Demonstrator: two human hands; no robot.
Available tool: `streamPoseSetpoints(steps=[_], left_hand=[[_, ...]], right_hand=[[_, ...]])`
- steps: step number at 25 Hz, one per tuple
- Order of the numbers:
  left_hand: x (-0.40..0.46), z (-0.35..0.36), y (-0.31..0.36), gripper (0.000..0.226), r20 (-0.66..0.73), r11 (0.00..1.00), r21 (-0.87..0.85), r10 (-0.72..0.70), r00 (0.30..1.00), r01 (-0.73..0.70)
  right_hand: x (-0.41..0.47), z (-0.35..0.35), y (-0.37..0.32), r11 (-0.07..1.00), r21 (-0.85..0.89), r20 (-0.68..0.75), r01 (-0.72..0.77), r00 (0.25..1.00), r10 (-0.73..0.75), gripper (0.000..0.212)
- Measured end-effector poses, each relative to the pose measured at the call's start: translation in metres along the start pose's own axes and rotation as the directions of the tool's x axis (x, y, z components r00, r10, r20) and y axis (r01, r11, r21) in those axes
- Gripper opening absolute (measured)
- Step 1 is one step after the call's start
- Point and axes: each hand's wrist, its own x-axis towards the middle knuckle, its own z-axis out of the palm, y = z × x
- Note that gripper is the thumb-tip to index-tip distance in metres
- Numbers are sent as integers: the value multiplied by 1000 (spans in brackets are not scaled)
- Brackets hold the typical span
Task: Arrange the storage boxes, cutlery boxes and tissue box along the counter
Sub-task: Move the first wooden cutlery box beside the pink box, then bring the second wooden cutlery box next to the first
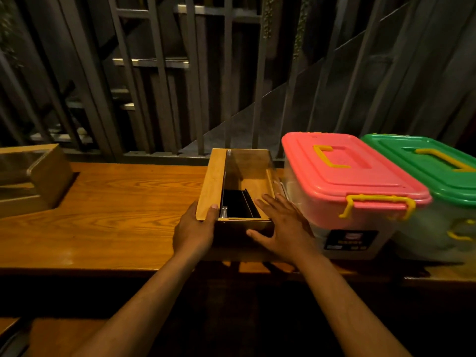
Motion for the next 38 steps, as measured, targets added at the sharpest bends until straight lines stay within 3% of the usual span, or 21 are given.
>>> streamPoseSetpoints(steps=[6,10,13,16,21,28,38], left_hand=[[-2,-6,3,53,33,997,70,28,999,-31],[-4,-24,5,53,91,968,227,84,992,-103],[-8,-55,4,44,31,889,426,174,984,-171],[-19,-103,-6,40,-20,804,545,298,954,-240],[-19,-206,-53,43,-16,769,564,375,927,-301],[14,-377,-151,48,-40,722,643,368,929,-258],[99,-496,-226,48,-153,717,692,255,955,-81]], right_hand=[[-2,-2,-2,999,-48,9,0,1000,1,78],[-3,-9,-11,999,-10,49,-31,998,32,74],[-1,-11,-32,997,-43,-19,-57,998,56,66],[-2,-7,-83,999,-32,-96,-24,995,21,59],[6,22,-198,998,24,-168,64,984,-59,53],[29,96,-386,980,138,-192,144,975,-117,52],[106,176,-514,947,247,-166,205,972,-168,45]])
